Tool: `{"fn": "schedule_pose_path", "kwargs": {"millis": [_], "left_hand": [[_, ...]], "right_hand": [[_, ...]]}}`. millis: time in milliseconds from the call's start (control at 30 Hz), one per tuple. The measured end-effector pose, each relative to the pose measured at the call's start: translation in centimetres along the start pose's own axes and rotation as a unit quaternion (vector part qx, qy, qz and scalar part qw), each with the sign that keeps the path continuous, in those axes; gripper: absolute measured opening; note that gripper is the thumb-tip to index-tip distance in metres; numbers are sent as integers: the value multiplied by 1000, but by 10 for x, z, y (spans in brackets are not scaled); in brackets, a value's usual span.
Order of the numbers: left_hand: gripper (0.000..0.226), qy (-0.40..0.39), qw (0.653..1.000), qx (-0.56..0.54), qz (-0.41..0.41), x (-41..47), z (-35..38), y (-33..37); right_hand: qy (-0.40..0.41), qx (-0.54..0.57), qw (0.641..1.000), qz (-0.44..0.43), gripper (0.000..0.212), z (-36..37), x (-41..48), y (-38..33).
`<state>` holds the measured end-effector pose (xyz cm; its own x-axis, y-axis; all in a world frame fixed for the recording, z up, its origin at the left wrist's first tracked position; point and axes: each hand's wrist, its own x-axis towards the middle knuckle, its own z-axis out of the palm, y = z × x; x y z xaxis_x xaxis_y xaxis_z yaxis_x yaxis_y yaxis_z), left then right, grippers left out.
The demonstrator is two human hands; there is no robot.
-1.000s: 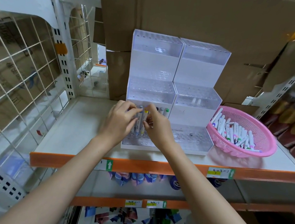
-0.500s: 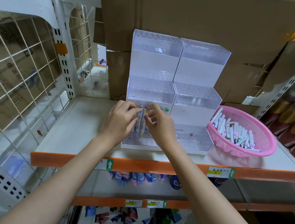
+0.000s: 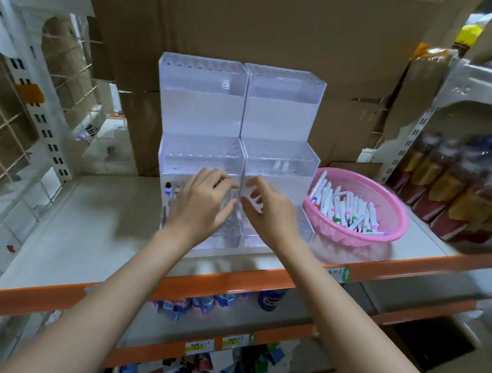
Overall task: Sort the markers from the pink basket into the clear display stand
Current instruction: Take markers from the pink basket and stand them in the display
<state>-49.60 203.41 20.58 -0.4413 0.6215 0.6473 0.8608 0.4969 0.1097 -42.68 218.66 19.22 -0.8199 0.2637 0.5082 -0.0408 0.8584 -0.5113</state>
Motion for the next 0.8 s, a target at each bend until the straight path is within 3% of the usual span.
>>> {"fn": "schedule_pose_path", "kwargs": {"millis": [200,500,633,800], "left_hand": [[40,-67,996,-51,40,37,44,54],[26,-154,979,-123,53,95,117,132],[26,-207,972,-111,15,116,141,148],[32,-255,963,-55,-72,135,158,156]], "right_hand": [[30,-95,994,52,31,-57,-19,59],[-32,-220,956,192,35,-119,-25,150],[-62,-243,944,216,33,-129,-13,182],[-158,-245,919,267,33,-131,8,206]]}}
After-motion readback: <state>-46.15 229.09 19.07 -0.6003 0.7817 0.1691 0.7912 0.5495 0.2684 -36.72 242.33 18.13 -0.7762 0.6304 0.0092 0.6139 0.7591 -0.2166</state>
